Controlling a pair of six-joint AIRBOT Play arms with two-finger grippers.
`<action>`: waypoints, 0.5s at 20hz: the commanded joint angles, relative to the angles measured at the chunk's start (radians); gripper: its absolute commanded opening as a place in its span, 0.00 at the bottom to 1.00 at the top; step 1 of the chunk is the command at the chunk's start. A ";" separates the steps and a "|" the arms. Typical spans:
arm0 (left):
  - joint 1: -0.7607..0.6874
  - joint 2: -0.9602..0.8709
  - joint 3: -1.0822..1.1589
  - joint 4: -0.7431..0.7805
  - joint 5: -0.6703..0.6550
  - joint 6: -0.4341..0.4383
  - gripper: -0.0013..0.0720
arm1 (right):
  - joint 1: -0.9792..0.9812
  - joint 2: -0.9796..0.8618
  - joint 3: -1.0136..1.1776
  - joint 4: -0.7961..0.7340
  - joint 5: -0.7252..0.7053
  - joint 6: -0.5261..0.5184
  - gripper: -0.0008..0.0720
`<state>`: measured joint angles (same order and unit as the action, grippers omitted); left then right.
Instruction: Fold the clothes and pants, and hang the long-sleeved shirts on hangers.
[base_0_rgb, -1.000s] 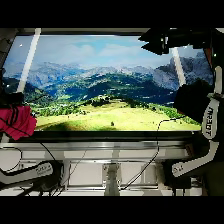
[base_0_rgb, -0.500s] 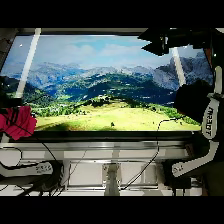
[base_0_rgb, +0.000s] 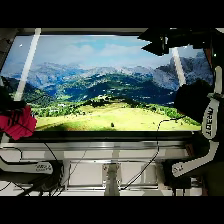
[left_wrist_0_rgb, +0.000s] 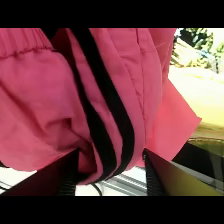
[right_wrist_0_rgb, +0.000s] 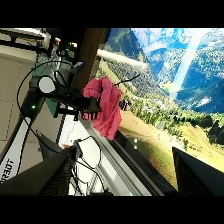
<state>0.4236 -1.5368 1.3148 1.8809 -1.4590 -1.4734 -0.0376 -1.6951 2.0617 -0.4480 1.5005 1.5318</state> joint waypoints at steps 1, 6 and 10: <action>0.001 -0.030 0.000 -0.007 0.004 0.002 0.49 | 0.000 0.001 0.001 0.000 0.000 0.000 0.96; 0.000 -0.041 0.000 -0.009 0.018 0.038 0.04 | 0.000 0.001 0.001 0.000 -0.002 0.000 0.94; 0.000 0.039 0.000 -0.222 0.095 0.039 0.04 | 0.000 0.000 0.001 -0.010 -0.003 -0.008 0.04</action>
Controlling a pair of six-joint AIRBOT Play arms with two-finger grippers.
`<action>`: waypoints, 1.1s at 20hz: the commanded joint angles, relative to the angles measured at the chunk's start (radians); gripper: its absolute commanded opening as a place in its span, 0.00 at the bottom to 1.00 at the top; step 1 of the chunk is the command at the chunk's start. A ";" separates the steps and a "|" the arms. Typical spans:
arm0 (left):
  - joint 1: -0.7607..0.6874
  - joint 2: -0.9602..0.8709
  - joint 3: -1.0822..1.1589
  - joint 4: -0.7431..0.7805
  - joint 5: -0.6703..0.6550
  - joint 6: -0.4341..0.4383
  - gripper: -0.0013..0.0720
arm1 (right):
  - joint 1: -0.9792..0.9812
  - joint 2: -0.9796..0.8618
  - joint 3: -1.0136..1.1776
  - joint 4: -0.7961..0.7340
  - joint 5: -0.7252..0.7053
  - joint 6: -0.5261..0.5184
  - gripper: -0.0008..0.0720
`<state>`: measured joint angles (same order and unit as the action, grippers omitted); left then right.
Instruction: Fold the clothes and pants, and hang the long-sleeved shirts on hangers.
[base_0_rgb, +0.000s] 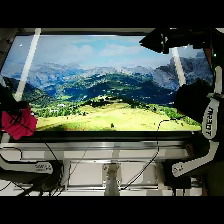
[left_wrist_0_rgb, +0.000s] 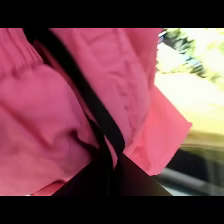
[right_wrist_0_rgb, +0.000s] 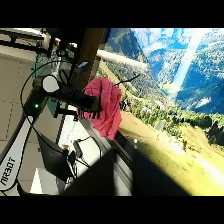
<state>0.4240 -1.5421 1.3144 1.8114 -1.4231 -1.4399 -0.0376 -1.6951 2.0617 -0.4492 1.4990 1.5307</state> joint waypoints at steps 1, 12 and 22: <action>0.000 0.084 0.000 -0.278 0.097 0.013 0.04 | 0.000 -0.001 0.001 -0.030 -0.013 -0.007 0.02; -0.344 0.395 0.000 -1.641 0.279 0.579 0.03 | 0.000 0.000 0.000 -0.719 -0.261 0.095 0.02; -0.744 0.238 0.000 -0.717 0.368 0.145 0.04 | 0.000 0.000 0.000 -0.868 -0.209 0.132 0.02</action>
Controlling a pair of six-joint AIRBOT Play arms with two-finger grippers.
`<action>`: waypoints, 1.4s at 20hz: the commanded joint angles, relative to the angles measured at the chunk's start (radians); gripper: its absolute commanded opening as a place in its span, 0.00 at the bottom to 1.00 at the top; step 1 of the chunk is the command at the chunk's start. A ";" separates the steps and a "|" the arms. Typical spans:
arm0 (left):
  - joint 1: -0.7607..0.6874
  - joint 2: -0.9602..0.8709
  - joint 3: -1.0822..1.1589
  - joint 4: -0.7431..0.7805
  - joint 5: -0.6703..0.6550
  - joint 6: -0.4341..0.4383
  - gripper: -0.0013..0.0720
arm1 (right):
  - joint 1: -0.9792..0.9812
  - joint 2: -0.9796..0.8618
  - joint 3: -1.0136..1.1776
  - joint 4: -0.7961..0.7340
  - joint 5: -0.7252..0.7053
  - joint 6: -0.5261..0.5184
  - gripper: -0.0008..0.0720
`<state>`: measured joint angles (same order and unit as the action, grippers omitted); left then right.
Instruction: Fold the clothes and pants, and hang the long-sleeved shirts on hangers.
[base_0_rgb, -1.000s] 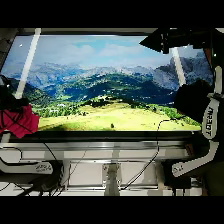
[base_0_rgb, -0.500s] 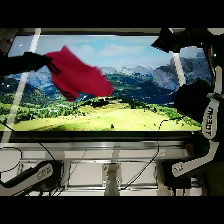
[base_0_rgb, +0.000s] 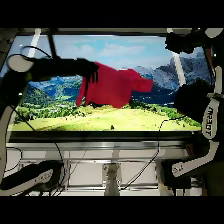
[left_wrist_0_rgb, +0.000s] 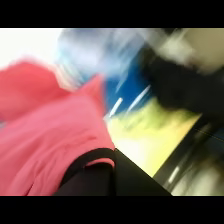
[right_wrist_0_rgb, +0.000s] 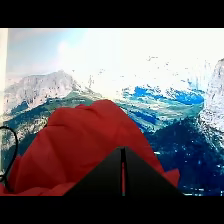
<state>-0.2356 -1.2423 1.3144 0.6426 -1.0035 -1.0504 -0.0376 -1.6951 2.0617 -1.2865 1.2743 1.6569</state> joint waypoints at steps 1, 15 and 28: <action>-0.100 -0.092 0.000 0.618 -0.097 -0.326 0.04 | 0.000 0.000 0.000 -0.029 0.017 0.006 0.02; -0.111 0.127 0.000 0.699 -0.253 -0.364 0.44 | 0.000 -0.022 -0.033 -0.007 -0.065 0.018 0.58; 0.330 0.212 -0.406 0.212 -0.137 -0.134 0.04 | -0.089 -0.066 -0.331 0.257 0.089 -0.142 0.02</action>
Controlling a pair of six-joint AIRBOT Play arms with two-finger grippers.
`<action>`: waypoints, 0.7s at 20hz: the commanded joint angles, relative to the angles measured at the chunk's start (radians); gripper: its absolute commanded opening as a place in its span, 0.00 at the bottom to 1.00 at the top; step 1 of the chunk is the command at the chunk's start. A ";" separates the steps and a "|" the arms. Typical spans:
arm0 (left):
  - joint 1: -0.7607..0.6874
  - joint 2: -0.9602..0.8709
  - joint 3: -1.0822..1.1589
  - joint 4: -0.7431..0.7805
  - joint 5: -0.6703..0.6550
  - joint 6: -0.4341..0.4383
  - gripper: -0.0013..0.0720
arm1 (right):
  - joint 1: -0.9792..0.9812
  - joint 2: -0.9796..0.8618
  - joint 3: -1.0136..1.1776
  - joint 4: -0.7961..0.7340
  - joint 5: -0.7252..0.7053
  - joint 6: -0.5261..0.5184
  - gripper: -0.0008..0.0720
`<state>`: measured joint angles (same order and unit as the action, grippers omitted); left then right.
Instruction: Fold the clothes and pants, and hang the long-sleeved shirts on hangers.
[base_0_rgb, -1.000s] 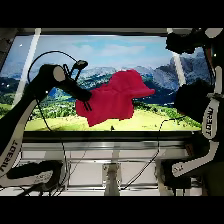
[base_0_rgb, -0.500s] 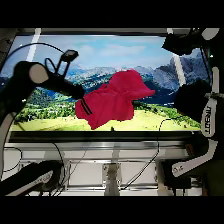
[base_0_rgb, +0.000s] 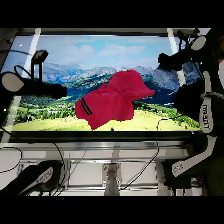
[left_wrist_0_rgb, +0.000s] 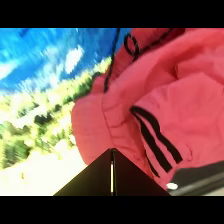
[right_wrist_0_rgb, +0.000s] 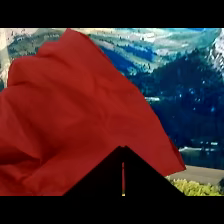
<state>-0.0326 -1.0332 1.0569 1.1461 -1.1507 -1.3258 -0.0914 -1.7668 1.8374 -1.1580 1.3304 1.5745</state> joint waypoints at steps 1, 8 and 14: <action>0.180 0.003 -0.213 -0.410 0.003 0.204 0.04 | -0.050 0.011 -0.145 0.183 0.048 -0.097 0.02; 0.346 0.003 -0.492 -0.528 0.030 0.324 0.07 | -0.093 0.015 -0.211 0.353 0.121 -0.173 0.11; 0.360 -0.058 -0.491 -0.470 0.126 0.324 0.62 | -0.091 0.015 -0.211 0.354 0.104 -0.171 0.79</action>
<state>0.3107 -1.0534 0.5789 0.6483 -1.0626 -1.0107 -0.1810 -1.7527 1.6291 -0.8162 1.4391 1.4059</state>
